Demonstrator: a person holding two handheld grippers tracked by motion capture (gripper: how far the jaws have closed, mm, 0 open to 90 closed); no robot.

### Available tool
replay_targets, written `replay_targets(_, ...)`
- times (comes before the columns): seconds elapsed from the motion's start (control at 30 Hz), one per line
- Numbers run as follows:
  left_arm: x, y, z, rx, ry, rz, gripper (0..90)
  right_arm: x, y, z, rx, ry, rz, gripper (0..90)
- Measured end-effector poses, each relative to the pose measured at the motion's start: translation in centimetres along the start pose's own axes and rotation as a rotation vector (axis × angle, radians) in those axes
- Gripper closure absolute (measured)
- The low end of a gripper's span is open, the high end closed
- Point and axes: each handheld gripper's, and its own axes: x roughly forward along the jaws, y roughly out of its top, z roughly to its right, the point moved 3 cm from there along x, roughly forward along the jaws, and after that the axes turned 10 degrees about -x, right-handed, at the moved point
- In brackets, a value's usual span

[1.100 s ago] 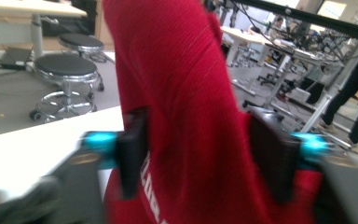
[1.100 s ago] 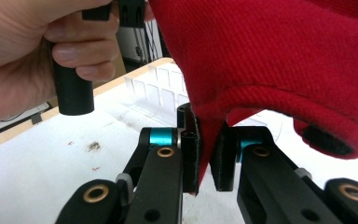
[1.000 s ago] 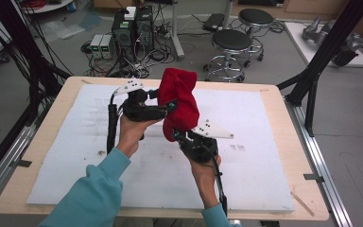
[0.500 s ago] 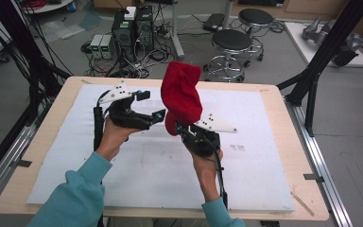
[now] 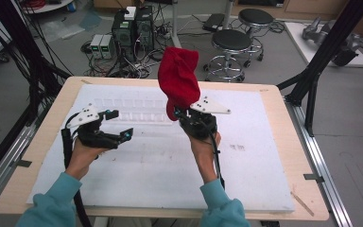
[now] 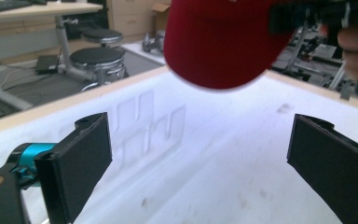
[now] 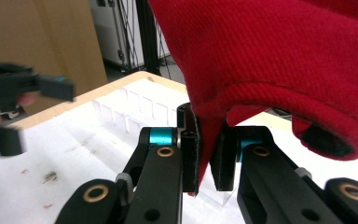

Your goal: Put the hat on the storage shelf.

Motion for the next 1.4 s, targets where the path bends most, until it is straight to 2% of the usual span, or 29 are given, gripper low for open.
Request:
replay_targets(0.17, -1.7, -1.8, -1.0, 0.008, 0.028, -0.007, 6.8, 1.0, 0.1, 0.2, -0.007, -0.003, -0.009, 84.2)
replay_targets(0.2, -2.4, -2.7, -1.4, 0.007, 0.042, -0.01, 6.8, 1.5, 0.2, 0.3, -0.007, -0.007, -0.015, 84.2)
replay_targets(0.27, -2.8, -3.2, -1.5, 0.005, 0.048, -0.014, 6.9, 1.7, 0.2, 0.3, -0.007, -0.007, -0.019, 84.1)
replay_targets(0.3, -3.4, -4.1, -1.9, 0.01, 0.064, -0.023, 6.8, 2.2, 0.2, 0.4, -0.009, -0.011, -0.022, 84.2)
replay_targets(0.33, -3.4, -4.1, -1.9, 0.01, 0.064, -0.023, 6.8, 2.5, 0.2, 0.4, -0.007, -0.012, -0.025, 84.2)
replay_targets(0.37, -4.0, -4.9, -2.1, 0.0, 0.073, -0.025, 6.8, 2.7, 0.1, 0.5, -0.008, -0.013, -0.03, 84.2)
replay_targets(0.5, -5.0, -5.9, -2.4, -0.006, 0.087, -0.014, 6.8, 3.7, -0.2, 0.5, -0.011, -0.017, -0.046, 84.2)
replay_targets(0.77, -6.3, -7.4, -3.1, -0.027, 0.111, 0.022, 6.8, 5.3, -0.8, 0.4, -0.017, -0.019, -0.069, 84.1)
replay_targets(0.97, -6.9, -7.9, -3.5, -0.045, 0.13, 0.045, 6.8, 6.2, -1.3, 0.4, -0.027, -0.026, -0.093, 84.0)
replay_targets(1.4, -7.7, -8.9, -3.9, -0.067, 0.146, 0.059, 6.8, 7.7, -2.2, 0.1, -0.049, -0.04, -0.14, 84.0)
